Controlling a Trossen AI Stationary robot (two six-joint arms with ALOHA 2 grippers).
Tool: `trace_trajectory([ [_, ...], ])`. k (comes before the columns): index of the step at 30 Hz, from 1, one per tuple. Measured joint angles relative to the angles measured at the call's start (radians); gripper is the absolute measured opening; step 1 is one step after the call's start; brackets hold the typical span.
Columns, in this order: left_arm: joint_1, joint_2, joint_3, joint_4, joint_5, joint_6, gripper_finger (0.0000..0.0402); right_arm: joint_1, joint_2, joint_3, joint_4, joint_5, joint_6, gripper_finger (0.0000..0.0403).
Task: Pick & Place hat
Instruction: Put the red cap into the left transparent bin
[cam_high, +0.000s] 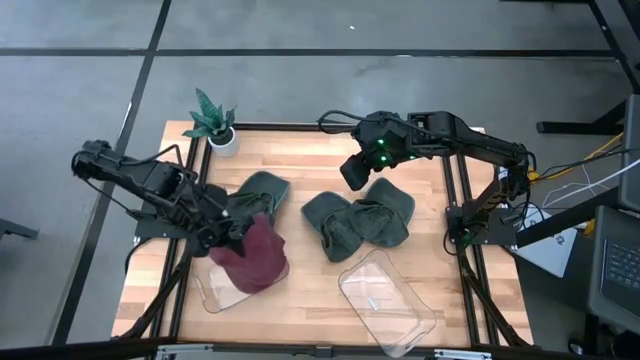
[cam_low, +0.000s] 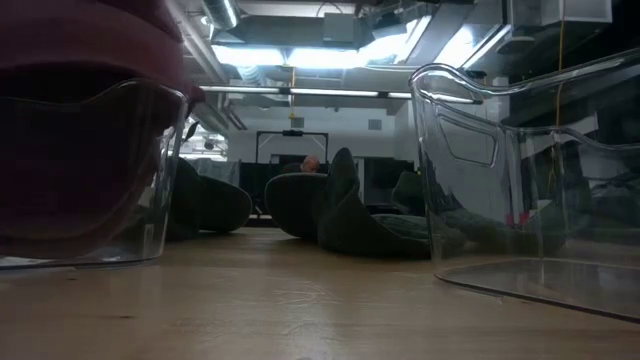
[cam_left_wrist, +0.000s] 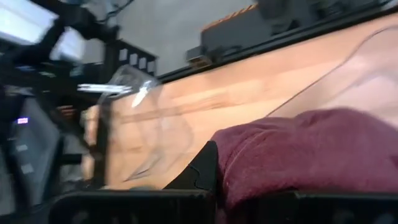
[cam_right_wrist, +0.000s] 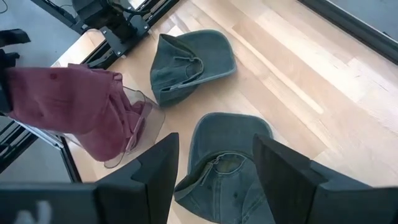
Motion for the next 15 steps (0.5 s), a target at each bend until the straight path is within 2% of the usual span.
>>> trace_trajectory([
  [6,-0.079,0.000,0.000,-0.062,-0.019,-0.080,0.0005,0.000,0.000,0.000,0.000,0.000,-0.001,0.0205],
  [12,-0.094,0.000,0.000,-0.060,-0.036,-0.094,0.0004,0.000,0.000,0.000,0.003,0.000,0.007,0.0205],
  [15,-0.111,-0.007,0.000,-0.035,-0.083,-0.094,0.0005,0.000,0.000,0.000,0.008,0.000,0.007,0.0205],
])
